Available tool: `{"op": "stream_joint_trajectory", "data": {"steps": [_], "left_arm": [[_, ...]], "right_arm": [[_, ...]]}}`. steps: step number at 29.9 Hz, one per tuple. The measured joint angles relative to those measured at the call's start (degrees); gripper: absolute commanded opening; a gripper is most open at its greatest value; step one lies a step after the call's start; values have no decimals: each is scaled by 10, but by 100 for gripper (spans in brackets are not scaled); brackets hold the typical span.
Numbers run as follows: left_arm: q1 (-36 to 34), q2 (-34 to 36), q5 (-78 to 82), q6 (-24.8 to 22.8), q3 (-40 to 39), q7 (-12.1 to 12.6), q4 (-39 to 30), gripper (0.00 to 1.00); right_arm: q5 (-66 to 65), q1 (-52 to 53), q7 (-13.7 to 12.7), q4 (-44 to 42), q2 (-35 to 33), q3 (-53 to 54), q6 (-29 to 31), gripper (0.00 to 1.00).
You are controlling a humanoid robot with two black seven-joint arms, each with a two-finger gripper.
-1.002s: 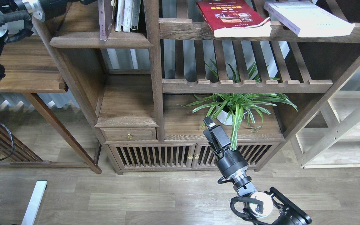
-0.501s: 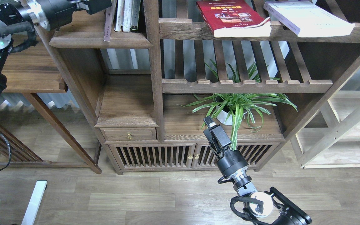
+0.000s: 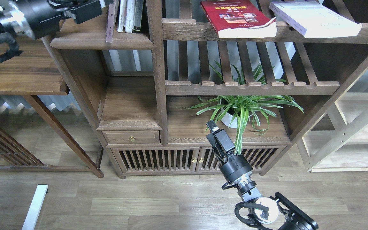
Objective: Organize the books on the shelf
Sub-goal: 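Withdraw the left gripper from the top shelf and lower it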
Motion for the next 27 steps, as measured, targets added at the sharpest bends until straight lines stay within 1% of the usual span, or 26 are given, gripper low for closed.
{"op": "stream_joint_trajectory", "data": {"steps": [4, 5, 6, 11, 13, 20, 27], "left_arm": [[31, 9, -6, 0, -24, 0, -32, 74], [39, 10, -8, 0, -31, 1, -39, 83], [48, 10, -12, -1, -38, 1, -48, 88], [86, 16, -42, -2, -57, 9, -82, 90], [96, 23, -46, -3, -59, 11, -89, 98], [157, 32, -49, -3, -68, 12, -130, 99], [243, 7, -49, -3, -82, 10, -157, 99]], "right_arm": [[0, -1, -1, 11, 0, -2, 0, 99], [0, -2, -1, 12, 0, -2, 0, 99], [0, -2, -1, 13, 0, -3, 0, 99], [-1, -5, -1, 18, 0, -3, 0, 99], [-1, -6, -1, 21, 0, -3, 0, 99], [-3, -8, -2, 37, 0, -3, 0, 99], [-5, -7, -2, 44, 0, -3, 0, 99]]}}
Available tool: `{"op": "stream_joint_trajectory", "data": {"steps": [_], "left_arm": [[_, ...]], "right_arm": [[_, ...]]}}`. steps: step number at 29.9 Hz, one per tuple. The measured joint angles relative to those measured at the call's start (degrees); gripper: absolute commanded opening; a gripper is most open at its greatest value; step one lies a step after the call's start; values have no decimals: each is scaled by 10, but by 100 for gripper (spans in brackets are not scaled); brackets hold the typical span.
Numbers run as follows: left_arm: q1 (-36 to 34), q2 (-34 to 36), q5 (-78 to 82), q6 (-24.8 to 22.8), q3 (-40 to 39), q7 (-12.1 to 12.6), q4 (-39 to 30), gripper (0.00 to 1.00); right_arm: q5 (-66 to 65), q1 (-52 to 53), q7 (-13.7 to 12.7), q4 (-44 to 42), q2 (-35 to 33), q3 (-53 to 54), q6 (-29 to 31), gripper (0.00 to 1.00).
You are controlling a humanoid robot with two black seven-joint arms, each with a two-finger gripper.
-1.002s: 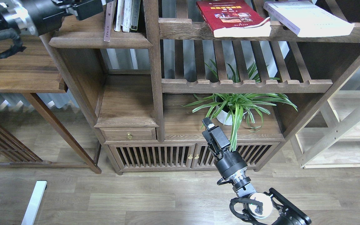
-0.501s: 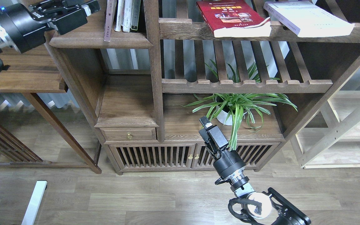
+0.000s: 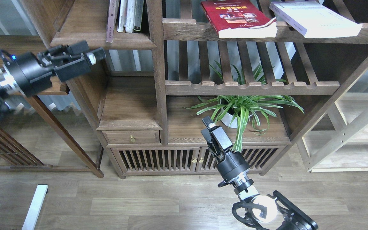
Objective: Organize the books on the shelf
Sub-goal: 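Withdraw the left gripper from the top shelf and lower it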
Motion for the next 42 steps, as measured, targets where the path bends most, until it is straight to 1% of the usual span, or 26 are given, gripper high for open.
{"op": "stream_joint_trajectory", "data": {"steps": [7, 13, 19, 23, 29, 37, 42], "left_arm": [[50, -27, -1, 0, -11, -1, 5, 99], [83, -67, -4, 0, -11, -6, 7, 99], [122, -116, -48, 0, -10, -7, 8, 99], [142, -132, -72, 0, -10, -6, 9, 99], [164, -162, -115, 0, -2, -6, 36, 99], [190, -223, -184, 0, 0, -9, 79, 99], [201, -233, -190, 0, 10, -8, 89, 99]], "right_arm": [[-2, 1, -1, 3, 0, 0, 0, 99], [-5, 5, -1, 4, 0, 1, 0, 99], [-5, 5, -1, 5, 0, 3, 0, 99], [-6, 4, 0, 5, 0, 4, 0, 99], [-6, 4, 0, 4, 0, 5, 0, 99], [-6, 4, 0, 4, 0, 6, 0, 99], [-6, 6, 0, 4, 0, 6, 0, 99]]}}
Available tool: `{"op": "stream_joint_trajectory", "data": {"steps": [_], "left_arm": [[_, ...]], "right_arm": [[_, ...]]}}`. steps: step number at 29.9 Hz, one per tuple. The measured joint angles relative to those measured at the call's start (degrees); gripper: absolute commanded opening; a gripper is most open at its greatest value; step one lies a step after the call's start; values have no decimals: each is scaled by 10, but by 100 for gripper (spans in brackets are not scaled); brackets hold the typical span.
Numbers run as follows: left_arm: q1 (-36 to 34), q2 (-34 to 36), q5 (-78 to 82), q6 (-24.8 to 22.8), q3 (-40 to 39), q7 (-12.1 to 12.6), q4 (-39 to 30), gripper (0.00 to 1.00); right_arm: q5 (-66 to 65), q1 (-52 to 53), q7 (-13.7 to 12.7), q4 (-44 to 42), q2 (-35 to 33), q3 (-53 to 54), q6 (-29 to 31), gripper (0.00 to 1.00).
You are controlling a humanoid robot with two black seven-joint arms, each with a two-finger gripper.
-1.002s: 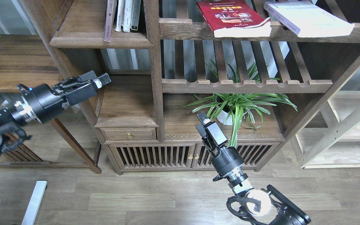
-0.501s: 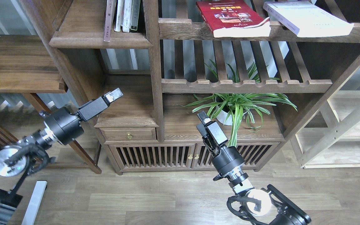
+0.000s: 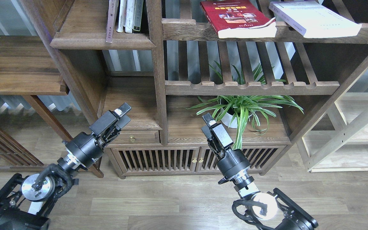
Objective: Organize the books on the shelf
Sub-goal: 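Withdraw the left gripper from the top shelf and lower it, then raise the right gripper up to the white book on the top shelf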
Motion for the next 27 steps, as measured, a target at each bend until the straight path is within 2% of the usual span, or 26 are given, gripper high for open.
{"op": "stream_joint_trajectory", "data": {"steps": [10, 27], "left_arm": [[2, 1, 1, 0, 27, 2, -4, 99], [-5, 0, 5, 0, 30, 4, 6, 99]], "right_arm": [[0, 13, -2, 14, 0, 5, 0, 99], [4, 27, -6, 74, 0, 113, 0, 99]]}}
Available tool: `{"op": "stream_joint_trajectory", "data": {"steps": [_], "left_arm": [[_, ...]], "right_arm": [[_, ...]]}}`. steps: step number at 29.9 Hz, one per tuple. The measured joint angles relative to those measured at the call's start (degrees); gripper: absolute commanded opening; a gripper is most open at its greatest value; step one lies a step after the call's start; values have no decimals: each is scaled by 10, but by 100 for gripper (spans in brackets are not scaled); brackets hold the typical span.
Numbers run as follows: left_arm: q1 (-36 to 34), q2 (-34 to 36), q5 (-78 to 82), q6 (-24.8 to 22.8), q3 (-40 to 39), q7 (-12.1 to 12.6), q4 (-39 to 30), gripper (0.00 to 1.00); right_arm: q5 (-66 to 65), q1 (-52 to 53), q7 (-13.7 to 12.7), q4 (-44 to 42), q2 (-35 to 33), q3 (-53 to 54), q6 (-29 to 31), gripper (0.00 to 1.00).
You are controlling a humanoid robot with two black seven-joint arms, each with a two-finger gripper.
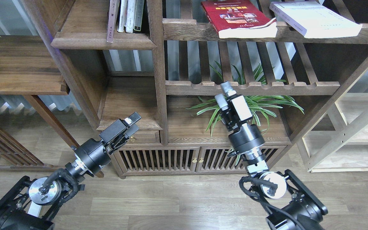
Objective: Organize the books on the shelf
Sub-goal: 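Raise the right gripper up to the white book on the top shelf, then hook the white book's edge with the right gripper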
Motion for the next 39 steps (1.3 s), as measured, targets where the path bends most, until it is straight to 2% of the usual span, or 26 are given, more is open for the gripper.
{"op": "stream_joint_trajectory", "data": {"steps": [7, 13, 22, 39], "left_arm": [[-1, 5, 0, 0, 3, 3, 0, 99], [-3, 7, 0, 0, 4, 4, 6, 99], [-15, 7, 0, 0, 11, 4, 11, 99], [-17, 7, -3, 0, 10, 4, 11, 99]], "right_arm": [[3, 1, -1, 5, -24, 55, 0, 98], [24, 11, -3, 5, -71, 98, 0, 98], [73, 67, -4, 4, -129, 142, 0, 99], [106, 100, -4, -8, -142, 134, 0, 99]]}}
